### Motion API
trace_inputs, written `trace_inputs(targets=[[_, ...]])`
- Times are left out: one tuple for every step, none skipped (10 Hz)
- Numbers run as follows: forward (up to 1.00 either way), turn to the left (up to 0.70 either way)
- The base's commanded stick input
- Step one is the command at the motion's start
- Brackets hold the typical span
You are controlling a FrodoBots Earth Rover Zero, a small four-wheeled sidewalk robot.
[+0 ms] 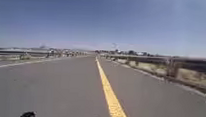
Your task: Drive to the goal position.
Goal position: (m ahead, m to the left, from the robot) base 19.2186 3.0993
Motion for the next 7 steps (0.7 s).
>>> trace_inputs(targets=[[0.85, 0.0], [0.85, 0.0], [0.85, 0.0], [0.85, 0.0], [0.85, 0.0], [0.85, 0.0], [0.85, 0.0]])
